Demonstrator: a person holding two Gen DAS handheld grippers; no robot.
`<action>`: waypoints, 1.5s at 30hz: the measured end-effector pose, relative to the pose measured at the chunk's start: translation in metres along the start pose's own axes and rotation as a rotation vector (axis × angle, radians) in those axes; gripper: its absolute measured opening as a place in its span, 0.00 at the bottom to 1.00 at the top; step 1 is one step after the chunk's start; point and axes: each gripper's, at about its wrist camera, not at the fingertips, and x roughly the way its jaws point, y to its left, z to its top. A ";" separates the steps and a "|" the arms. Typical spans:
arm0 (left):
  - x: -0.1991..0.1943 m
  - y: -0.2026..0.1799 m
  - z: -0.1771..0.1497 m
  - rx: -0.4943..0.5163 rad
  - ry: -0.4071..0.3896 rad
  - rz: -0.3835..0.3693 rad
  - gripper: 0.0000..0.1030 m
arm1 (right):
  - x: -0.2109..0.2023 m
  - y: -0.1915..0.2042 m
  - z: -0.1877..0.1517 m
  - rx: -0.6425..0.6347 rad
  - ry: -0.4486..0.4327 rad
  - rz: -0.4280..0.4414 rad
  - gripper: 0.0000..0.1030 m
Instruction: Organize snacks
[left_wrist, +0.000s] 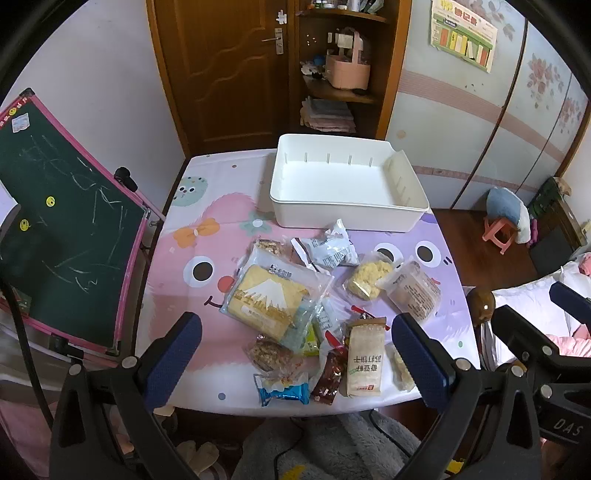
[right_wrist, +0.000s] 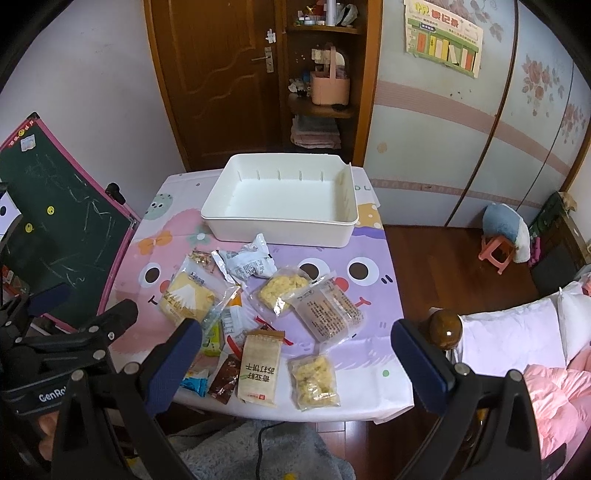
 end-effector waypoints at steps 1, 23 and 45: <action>0.000 -0.001 -0.001 0.000 0.000 0.000 0.99 | -0.001 0.000 0.000 -0.001 -0.001 0.000 1.00; 0.040 0.014 -0.016 -0.035 0.073 -0.021 0.99 | 0.024 -0.020 -0.013 -0.005 0.050 0.014 0.94; 0.163 0.061 -0.079 -0.037 0.298 -0.066 0.99 | 0.136 -0.057 -0.072 0.014 0.321 0.012 0.89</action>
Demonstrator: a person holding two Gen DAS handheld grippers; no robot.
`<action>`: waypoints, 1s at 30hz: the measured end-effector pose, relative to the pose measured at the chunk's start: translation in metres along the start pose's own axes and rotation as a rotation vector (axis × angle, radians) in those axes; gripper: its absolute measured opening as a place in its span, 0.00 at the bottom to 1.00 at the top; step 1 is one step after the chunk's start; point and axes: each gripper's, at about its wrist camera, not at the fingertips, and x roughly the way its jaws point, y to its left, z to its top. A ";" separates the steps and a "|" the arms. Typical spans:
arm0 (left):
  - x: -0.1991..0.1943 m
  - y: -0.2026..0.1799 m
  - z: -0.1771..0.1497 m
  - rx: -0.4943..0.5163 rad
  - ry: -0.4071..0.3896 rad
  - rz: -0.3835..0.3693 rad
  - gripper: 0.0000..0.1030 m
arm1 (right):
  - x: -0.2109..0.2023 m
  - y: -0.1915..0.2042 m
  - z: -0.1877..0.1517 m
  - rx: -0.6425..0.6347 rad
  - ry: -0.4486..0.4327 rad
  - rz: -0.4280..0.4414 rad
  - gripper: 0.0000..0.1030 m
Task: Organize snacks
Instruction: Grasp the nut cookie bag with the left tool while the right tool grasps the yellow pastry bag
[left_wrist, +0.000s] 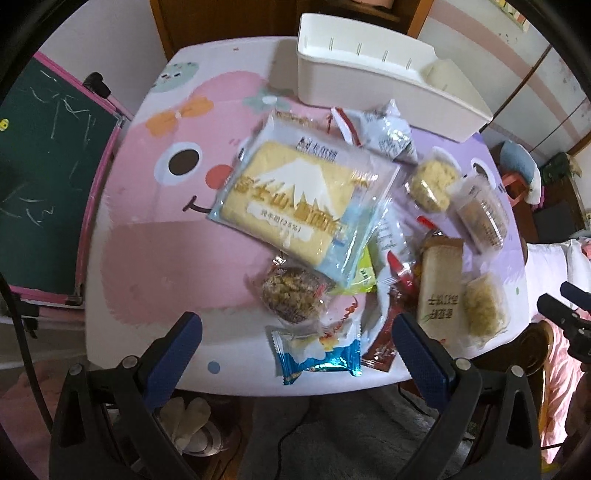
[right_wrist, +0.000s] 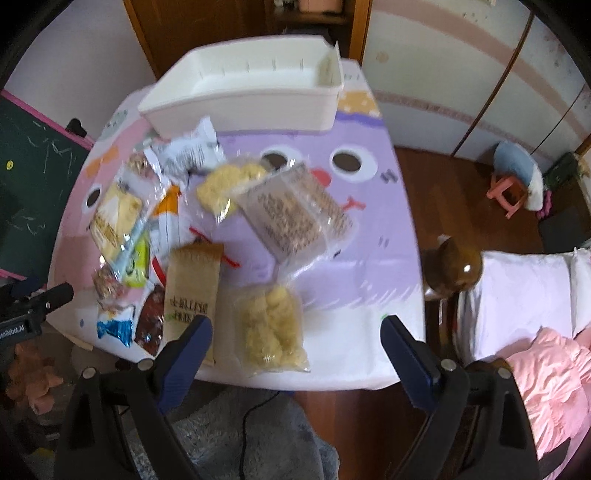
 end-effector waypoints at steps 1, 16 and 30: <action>0.006 0.001 -0.001 -0.002 0.002 -0.003 0.99 | 0.005 0.000 -0.002 -0.004 0.012 0.006 0.89; 0.076 0.018 0.008 -0.072 0.128 -0.030 0.96 | 0.069 -0.017 -0.015 0.083 0.139 0.083 0.86; 0.105 0.021 0.019 -0.053 0.161 -0.038 0.68 | 0.094 0.030 -0.019 -0.103 0.178 0.032 0.58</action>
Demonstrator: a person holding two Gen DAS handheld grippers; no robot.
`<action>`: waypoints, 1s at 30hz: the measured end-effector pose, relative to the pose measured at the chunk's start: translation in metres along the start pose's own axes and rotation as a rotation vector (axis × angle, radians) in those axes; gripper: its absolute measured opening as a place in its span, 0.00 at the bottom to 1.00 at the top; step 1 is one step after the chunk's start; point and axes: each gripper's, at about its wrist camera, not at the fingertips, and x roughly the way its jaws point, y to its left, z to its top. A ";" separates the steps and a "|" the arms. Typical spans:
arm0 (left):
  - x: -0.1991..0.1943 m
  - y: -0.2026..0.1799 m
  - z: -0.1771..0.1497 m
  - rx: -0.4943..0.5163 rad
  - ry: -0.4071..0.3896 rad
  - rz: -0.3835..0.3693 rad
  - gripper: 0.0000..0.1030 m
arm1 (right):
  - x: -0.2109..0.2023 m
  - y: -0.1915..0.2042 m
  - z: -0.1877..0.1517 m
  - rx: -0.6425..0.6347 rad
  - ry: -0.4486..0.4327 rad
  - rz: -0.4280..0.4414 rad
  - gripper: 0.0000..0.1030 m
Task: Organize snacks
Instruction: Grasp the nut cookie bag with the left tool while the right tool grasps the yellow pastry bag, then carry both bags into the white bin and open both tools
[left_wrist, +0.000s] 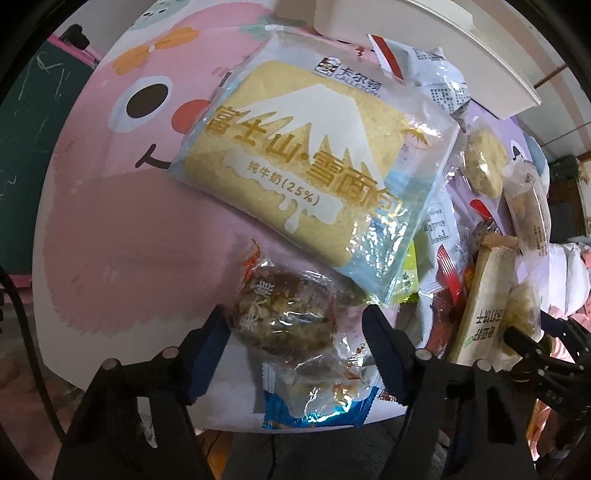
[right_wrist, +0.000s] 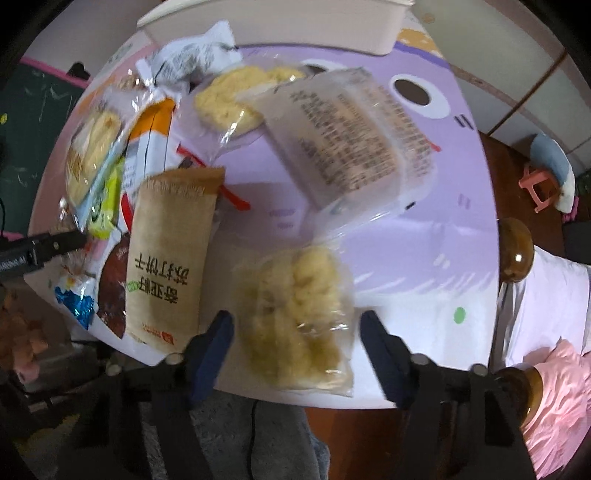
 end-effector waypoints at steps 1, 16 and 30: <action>-0.002 -0.001 -0.001 0.009 -0.004 0.009 0.64 | 0.003 0.002 -0.001 -0.005 0.008 -0.003 0.56; -0.037 0.013 -0.007 0.005 -0.069 0.073 0.50 | 0.001 -0.002 -0.003 0.010 -0.009 0.024 0.37; -0.176 -0.008 -0.010 0.009 -0.286 0.064 0.50 | -0.101 -0.004 0.012 -0.030 -0.163 0.110 0.36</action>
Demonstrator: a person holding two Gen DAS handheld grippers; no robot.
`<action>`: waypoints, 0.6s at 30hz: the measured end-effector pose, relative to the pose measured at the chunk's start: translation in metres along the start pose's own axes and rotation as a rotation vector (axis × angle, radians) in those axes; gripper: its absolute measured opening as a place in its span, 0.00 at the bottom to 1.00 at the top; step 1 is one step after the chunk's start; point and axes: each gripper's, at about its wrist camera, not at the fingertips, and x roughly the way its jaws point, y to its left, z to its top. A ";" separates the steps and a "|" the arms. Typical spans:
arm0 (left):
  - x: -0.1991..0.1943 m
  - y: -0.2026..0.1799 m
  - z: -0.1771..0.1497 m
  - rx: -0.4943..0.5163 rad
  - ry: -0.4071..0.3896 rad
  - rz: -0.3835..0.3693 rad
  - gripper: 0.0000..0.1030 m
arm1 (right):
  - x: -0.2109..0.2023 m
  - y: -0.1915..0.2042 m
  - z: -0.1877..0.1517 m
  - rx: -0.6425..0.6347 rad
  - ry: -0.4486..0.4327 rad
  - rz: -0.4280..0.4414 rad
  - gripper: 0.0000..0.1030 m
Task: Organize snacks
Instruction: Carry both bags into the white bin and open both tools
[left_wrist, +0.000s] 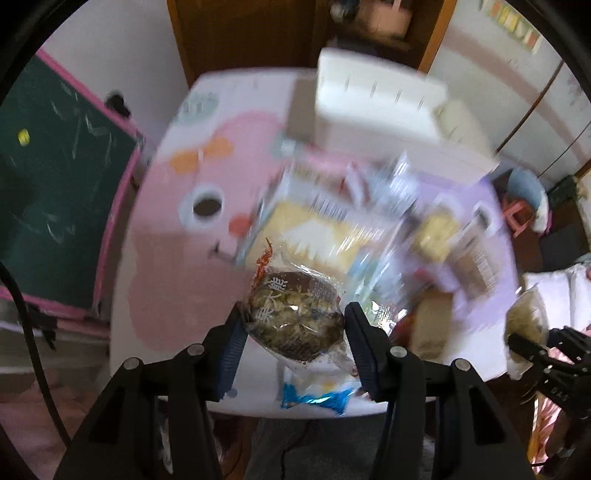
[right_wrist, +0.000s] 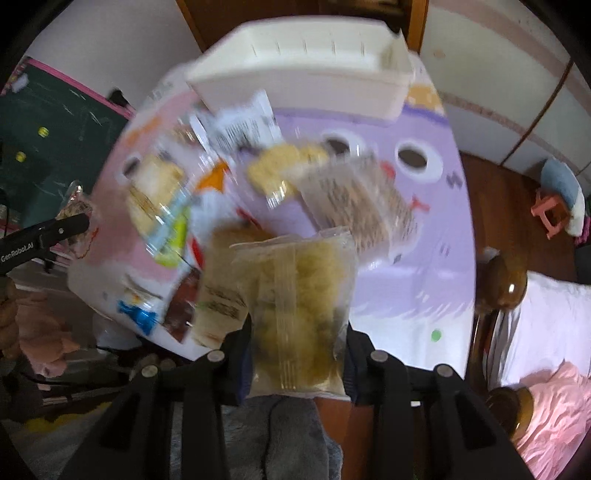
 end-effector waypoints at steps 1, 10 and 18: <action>-0.011 -0.008 0.008 0.004 -0.033 -0.004 0.50 | -0.009 0.000 0.006 -0.012 -0.030 0.001 0.37; -0.106 -0.060 0.081 0.060 -0.238 -0.011 0.50 | -0.107 0.002 0.064 -0.026 -0.261 0.075 0.37; -0.109 -0.091 0.146 0.112 -0.277 -0.018 0.51 | -0.154 -0.005 0.146 0.001 -0.353 0.057 0.37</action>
